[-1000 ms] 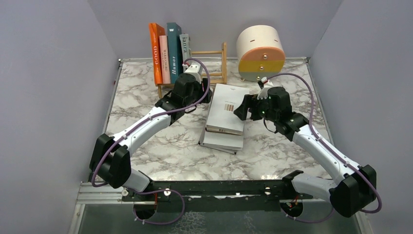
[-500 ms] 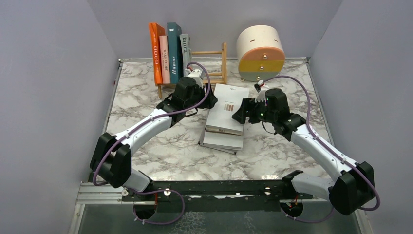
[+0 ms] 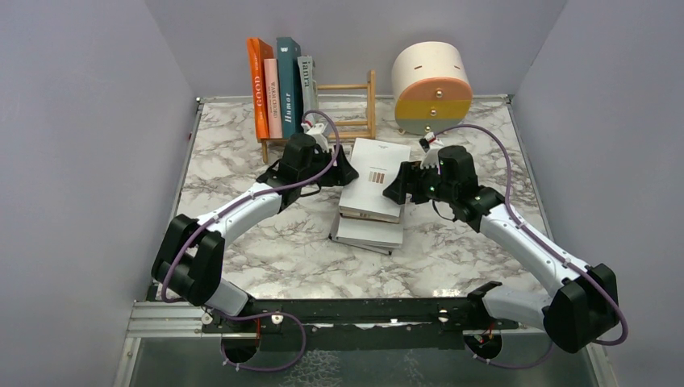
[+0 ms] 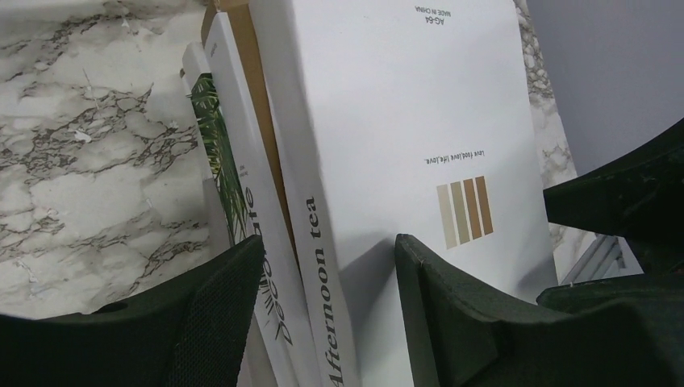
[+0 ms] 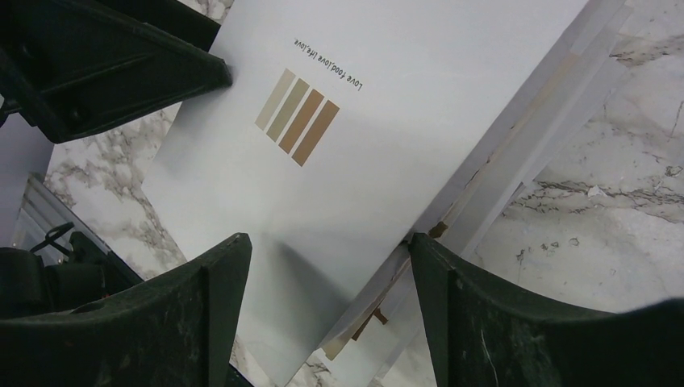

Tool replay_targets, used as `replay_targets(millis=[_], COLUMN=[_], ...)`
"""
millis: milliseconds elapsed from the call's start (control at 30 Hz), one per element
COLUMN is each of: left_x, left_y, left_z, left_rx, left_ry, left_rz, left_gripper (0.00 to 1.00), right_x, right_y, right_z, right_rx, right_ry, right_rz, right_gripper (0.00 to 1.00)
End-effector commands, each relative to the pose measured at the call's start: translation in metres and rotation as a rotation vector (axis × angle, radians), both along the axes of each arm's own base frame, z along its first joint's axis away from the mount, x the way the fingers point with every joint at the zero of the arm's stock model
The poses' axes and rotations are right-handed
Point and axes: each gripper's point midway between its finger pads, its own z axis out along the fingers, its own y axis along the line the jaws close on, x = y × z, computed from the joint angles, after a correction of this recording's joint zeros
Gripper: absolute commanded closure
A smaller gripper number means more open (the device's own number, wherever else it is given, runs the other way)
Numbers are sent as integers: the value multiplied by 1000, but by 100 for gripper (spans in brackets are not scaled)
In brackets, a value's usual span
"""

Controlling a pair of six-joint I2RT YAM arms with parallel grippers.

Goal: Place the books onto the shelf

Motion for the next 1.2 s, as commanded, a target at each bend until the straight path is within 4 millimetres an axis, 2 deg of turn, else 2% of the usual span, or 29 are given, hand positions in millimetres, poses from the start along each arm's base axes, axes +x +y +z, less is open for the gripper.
replay_targets(millis=[0, 500, 867, 1167], left_x=[-1, -12, -17, -16], left_y=[-5, -13, -18, -15], left_z=[10, 3, 7, -3], left_rx=[-111, -250, -304, -341], left_ry=[0, 65, 77, 112], left_rz=[-51, -174, -239, -244], left_gripper=[46, 44, 44, 43], right_x=[3, 13, 19, 22], right_y=[5, 10, 22, 30], right_z=[6, 7, 14, 20], right_rx=[11, 16, 59, 95], right_ry=[-34, -62, -91, -120], right_rz=[26, 31, 74, 98], right_gripper=[29, 29, 31, 31])
